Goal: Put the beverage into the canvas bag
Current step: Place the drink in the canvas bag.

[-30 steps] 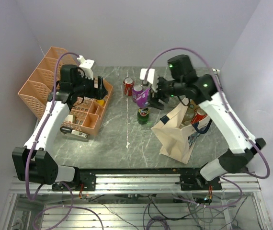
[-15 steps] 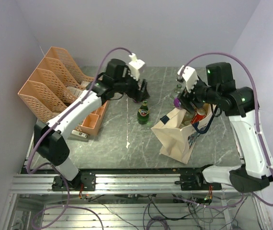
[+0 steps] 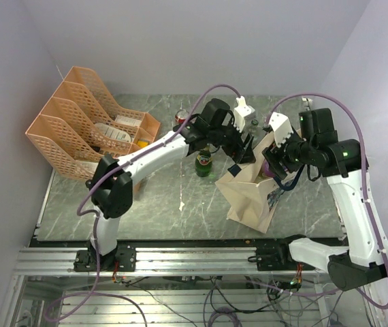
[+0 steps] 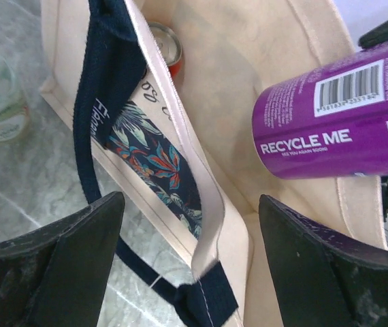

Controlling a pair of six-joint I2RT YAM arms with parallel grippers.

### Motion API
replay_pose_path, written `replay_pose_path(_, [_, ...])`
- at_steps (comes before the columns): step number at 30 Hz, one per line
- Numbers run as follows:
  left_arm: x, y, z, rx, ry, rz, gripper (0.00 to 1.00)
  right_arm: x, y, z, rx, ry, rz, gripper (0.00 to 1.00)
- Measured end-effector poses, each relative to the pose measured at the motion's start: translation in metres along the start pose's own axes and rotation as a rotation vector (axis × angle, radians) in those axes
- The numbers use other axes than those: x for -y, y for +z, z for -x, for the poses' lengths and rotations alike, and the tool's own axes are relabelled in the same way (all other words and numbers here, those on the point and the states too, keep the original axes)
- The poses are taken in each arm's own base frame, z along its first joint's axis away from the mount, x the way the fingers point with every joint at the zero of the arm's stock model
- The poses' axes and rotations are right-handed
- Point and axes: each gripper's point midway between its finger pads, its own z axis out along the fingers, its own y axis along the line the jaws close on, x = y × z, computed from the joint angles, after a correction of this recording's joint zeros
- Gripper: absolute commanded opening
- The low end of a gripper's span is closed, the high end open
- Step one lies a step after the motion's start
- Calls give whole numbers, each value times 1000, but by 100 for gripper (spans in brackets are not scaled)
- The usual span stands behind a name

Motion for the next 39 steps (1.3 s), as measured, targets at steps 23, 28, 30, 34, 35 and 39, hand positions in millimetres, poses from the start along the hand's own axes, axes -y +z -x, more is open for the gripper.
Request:
replay_pose_path(23, [21,31,-25,-30,13,-108,7,17,29,-97,-197,112,122,29])
replay_pose_path(28, [27,32,-27,-38,96,-108,10,30,31,-123,-242,150,124,29])
replay_pose_path(30, [26,31,-26,-42,124,-104,21,34,34,-133,-257,167,129,30])
replay_pose_path(34, [27,27,-20,-54,189,-103,46,33,41,-152,-285,190,161,30])
replay_pose_path(35, [29,24,-14,-50,208,-105,52,32,42,-154,-286,192,169,30])
replay_pose_path(39, [38,16,17,7,301,-121,71,29,45,-151,-265,194,189,30])
